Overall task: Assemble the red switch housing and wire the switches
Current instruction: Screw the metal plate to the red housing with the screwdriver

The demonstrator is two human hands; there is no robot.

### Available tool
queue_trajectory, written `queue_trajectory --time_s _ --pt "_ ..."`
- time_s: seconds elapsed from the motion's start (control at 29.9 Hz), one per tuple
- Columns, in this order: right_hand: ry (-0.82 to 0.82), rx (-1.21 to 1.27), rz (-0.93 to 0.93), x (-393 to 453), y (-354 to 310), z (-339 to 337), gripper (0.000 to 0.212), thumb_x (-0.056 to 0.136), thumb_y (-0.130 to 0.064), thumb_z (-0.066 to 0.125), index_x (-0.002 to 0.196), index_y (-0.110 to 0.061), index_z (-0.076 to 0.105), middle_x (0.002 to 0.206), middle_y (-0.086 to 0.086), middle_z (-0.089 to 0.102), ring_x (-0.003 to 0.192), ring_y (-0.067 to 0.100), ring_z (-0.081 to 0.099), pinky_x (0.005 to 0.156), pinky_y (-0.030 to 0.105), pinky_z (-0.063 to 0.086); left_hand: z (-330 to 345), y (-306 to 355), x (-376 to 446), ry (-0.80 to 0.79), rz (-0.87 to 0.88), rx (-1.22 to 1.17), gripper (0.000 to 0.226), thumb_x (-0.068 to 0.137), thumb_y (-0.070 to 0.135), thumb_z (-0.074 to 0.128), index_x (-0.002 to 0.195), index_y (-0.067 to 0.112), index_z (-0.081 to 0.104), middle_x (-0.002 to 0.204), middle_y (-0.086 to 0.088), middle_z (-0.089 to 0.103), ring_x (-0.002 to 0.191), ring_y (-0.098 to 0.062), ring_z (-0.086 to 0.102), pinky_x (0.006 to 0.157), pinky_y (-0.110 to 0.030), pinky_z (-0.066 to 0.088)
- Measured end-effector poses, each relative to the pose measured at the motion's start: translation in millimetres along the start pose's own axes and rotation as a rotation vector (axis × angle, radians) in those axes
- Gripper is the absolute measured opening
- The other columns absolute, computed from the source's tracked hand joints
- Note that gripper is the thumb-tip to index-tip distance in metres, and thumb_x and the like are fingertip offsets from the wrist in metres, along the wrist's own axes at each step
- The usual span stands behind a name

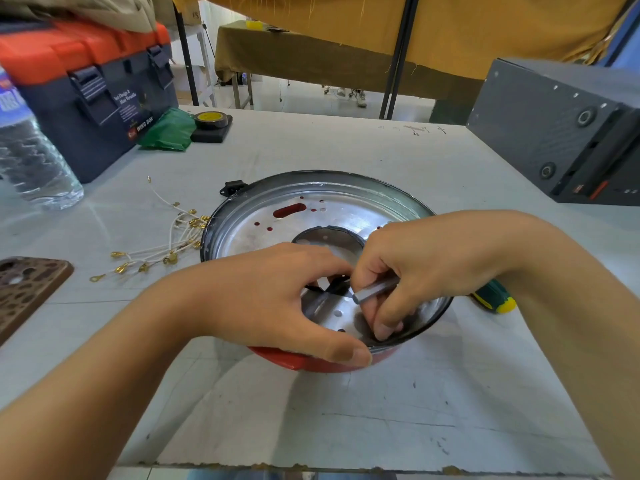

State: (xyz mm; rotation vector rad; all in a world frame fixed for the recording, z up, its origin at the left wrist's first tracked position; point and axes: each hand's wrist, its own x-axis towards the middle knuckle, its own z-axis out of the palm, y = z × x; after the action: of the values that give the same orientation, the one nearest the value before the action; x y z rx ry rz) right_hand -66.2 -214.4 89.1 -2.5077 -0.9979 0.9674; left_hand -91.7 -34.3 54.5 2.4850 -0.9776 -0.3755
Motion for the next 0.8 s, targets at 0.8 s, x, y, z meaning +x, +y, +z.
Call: queue_trajectory --time_s 0.8 --pt "-0.052 -0.032 0.029 6.2 -5.2 -1.8 0.019 0.078 -0.017 0.074 0.063 -0.021 0.064 0.062 -0.006 0.064 0.059 0.005 0.056 0.054 0.009 0.041 -2.0 2.5 0.5 -0.01 0.032 -0.073 0.052 0.062 0.072 0.057 0.104 0.043 0.055 0.102 0.026 0.055 0.098 0.006 0.053 0.075 -0.008 0.042"
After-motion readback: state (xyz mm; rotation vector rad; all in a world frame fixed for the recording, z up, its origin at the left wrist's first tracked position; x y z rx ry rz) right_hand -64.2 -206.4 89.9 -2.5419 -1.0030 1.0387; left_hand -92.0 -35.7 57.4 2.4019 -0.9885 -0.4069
